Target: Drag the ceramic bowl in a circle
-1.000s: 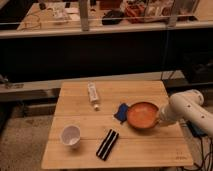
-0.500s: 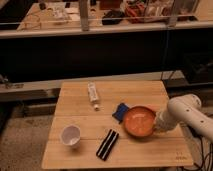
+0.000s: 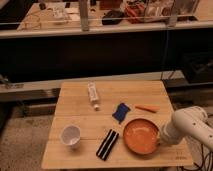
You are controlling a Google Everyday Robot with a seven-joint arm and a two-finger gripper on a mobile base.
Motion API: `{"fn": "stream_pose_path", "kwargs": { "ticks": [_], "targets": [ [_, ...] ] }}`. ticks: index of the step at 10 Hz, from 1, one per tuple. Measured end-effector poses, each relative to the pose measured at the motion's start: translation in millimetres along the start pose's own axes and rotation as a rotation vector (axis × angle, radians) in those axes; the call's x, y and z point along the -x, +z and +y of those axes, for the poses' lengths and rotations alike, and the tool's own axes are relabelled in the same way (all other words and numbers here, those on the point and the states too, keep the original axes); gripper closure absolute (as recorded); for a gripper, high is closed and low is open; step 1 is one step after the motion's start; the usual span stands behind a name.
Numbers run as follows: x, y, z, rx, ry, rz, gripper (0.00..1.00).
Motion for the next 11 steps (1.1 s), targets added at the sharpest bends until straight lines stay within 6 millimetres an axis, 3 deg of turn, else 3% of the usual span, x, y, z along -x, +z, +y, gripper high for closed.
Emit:
{"fn": "stream_pose_path", "kwargs": {
  "ticks": [1,5,7,9,11],
  "targets": [
    [-4.4,-4.4,11.6,0.001,0.019,0.003,1.00],
    [-39.6,-37.2,99.7,0.006,0.175,0.036,1.00],
    [-61.1,-52.9,130.9,-0.003,0.256,0.058,1.00],
    [-79.1,-61.7,140.0,-0.017,0.285,0.073,1.00],
    [-96.6,-63.6,128.7,-0.030,0.282,0.074,1.00]
  ]
}}
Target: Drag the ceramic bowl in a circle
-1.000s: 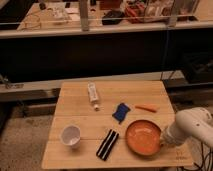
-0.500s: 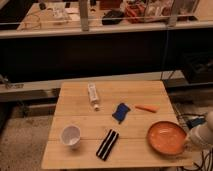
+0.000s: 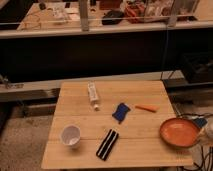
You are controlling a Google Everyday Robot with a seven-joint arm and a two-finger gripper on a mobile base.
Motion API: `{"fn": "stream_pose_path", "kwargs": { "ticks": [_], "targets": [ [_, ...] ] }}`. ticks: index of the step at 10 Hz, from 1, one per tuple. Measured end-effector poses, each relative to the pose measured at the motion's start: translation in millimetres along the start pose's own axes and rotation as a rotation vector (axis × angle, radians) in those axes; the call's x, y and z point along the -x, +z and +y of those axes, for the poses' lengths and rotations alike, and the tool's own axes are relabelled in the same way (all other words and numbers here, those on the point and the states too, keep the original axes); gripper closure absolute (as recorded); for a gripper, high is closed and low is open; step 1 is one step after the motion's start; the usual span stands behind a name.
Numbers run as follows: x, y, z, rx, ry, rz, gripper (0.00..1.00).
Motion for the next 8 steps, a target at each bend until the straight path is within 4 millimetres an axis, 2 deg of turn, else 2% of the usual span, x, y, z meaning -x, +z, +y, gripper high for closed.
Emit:
{"fn": "stream_pose_path", "kwargs": {
  "ticks": [2,3,5,6,8],
  "targets": [
    [2.3,5.4,-30.9,-0.013,-0.014,-0.009,1.00],
    [9.7,10.4,-49.4,-0.017,-0.026,-0.018,1.00],
    [33.1,21.9,-90.8,-0.022,-0.061,-0.034,1.00],
    [52.6,32.4,-115.5,-0.017,-0.095,-0.052,1.00],
    [72.5,45.8,-139.2,-0.009,-0.143,-0.075,1.00]
  ]
}}
